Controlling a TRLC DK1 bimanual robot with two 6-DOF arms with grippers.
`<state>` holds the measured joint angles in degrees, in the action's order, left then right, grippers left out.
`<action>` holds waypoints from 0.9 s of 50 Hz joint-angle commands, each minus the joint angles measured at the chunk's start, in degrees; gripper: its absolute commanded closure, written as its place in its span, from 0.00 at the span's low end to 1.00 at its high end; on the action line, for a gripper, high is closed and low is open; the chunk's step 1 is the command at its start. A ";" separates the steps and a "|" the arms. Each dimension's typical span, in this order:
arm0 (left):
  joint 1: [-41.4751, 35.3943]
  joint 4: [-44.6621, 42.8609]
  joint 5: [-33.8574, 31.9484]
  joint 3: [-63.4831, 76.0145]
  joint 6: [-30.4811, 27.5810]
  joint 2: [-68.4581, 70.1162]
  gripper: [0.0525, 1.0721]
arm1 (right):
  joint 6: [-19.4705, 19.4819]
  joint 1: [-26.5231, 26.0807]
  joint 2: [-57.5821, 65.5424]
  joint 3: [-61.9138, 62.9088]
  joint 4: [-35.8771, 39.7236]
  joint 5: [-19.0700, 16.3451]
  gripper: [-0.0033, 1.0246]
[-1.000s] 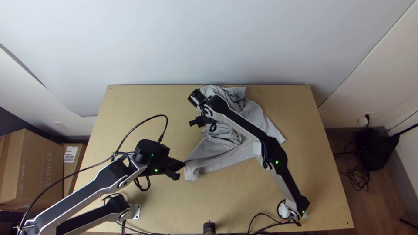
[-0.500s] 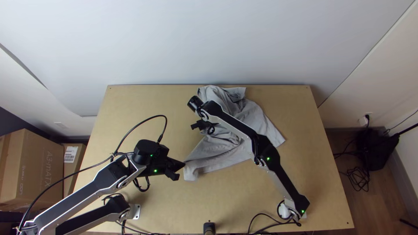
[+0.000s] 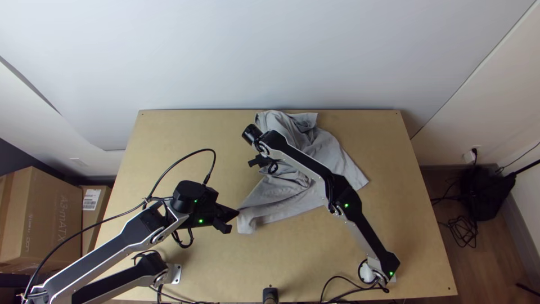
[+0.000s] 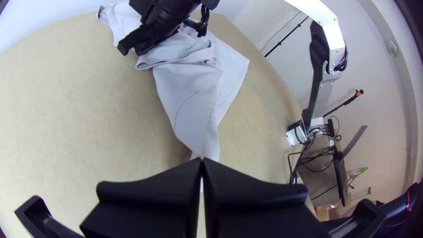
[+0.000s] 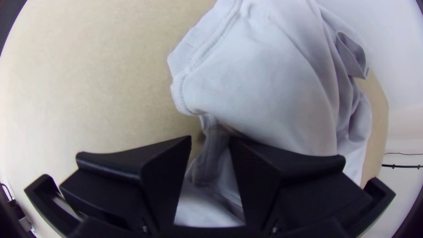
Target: Fold the t-shirt
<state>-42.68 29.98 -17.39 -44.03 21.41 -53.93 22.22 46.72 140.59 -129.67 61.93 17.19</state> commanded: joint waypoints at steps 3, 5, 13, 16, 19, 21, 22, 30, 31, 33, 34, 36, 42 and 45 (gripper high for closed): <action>0.49 1.22 -0.19 -0.35 0.39 2.08 0.98 | -0.42 -0.05 1.35 1.96 0.65 1.88 0.83; 0.66 1.40 -0.19 -0.18 0.30 2.25 0.98 | -0.33 -0.23 1.44 1.96 0.73 2.58 0.98; 1.98 1.66 -0.19 0.00 -0.84 2.52 0.98 | 0.11 -0.75 0.73 2.58 1.79 2.50 0.97; 2.77 1.58 -0.10 0.00 -1.28 2.60 0.98 | 0.90 -0.84 -0.41 2.31 1.79 2.50 0.97; 5.15 1.22 0.07 -0.09 -1.37 2.16 0.98 | 1.60 -0.84 -2.17 1.52 1.70 2.41 0.97; 6.73 1.22 0.07 -0.27 -1.55 1.81 0.98 | 1.78 -0.84 -3.49 0.91 1.53 2.23 0.97; 7.61 1.05 0.16 -0.35 -1.63 1.64 0.98 | 1.86 -0.84 -4.19 0.73 1.35 2.15 0.97; 12.79 1.05 0.60 -1.06 -5.85 1.81 0.98 | 1.95 -1.28 -11.13 0.64 -0.32 1.97 0.97; 13.06 1.14 0.60 -1.14 -6.29 1.90 0.98 | 1.86 -1.46 -12.01 0.64 -0.50 1.97 0.97; 13.67 1.22 0.86 -1.14 -7.26 2.08 0.98 | 1.86 -2.07 -13.50 0.55 -0.76 1.97 0.97; 13.94 1.22 0.95 -1.14 -7.61 2.16 0.98 | 1.78 -2.42 -14.21 0.55 -1.02 2.06 0.97; 14.46 1.14 1.39 -1.06 -8.40 2.25 0.98 | 1.69 -3.13 -15.53 0.47 -1.29 1.97 0.97; 17.28 0.17 3.15 -0.44 -10.16 1.90 0.98 | 1.51 -5.59 -19.22 0.82 -1.55 2.06 0.97; 19.56 -1.06 3.85 -0.44 -10.60 1.55 0.98 | 1.42 -6.99 -20.89 1.35 -1.55 2.06 0.97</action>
<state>-25.98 30.35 -14.72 -44.03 12.88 -52.42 22.90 42.06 123.17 -128.31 60.42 18.83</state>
